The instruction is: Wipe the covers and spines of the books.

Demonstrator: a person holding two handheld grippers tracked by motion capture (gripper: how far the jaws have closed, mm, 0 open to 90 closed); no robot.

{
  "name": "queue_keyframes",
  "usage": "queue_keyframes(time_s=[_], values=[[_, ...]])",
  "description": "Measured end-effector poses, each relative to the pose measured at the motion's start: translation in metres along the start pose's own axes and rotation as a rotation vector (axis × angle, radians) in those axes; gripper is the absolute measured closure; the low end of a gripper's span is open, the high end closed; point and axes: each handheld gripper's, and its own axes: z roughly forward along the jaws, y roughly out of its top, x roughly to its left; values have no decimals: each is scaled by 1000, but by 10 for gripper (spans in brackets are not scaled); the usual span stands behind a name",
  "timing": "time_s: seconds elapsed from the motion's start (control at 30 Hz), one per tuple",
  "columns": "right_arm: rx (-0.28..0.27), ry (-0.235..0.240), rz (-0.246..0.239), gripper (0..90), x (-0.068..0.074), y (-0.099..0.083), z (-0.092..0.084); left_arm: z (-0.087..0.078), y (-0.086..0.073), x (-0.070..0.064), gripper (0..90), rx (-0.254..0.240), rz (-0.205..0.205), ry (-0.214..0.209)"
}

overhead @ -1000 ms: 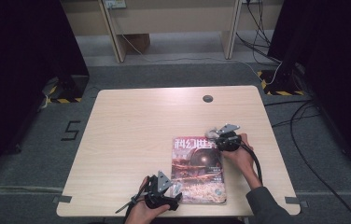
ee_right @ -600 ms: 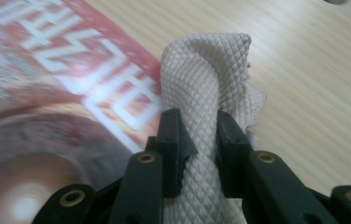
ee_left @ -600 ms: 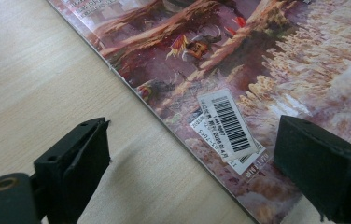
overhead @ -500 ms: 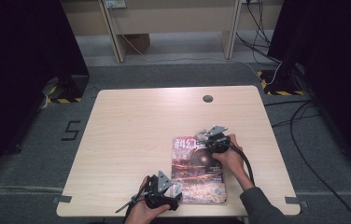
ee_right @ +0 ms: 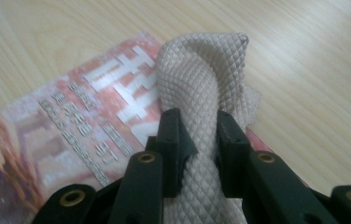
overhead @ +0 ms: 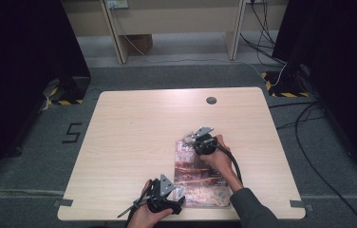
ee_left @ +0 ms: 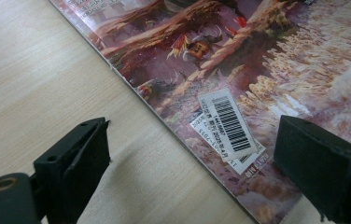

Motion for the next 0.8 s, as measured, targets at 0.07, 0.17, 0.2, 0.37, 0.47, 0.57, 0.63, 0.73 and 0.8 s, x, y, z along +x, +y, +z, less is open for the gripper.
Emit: queue_keyframes(time_s=[0.07, 0.17, 0.2, 0.37, 0.47, 0.57, 0.63, 0.73, 0.8], values=[[6, -1, -6, 749, 4, 4, 2, 0, -1, 0, 96, -6, -1, 3], [6, -3, -18, 748, 8, 10, 6, 0, 0, -1, 97, -3, 2, 3], [4, -1, -23, 749, 10, 10, 7, 0, 0, 0, 97, -3, 1, 4], [3, -4, -20, 749, 13, 12, 8, 0, 0, 0, 96, -4, 0, 0], [1, -8, -42, 750, 16, 13, 8, 0, 0, -1, 96, -5, 2, 5], [-2, -2, -65, 753, 21, 12, 7, 0, 0, -2, 96, -6, 6, 9], [-2, 9, -83, 753, 25, 11, 5, -1, 0, -2, 107, -9, 25, 1], [-23, 40, -99, 753, 31, 5, 0, -2, 1, -1, 142, -4, 31, -14], [-34, 57, -102, 753, 35, 0, -4, -3, 1, 0, 147, 4, 23, -25]])
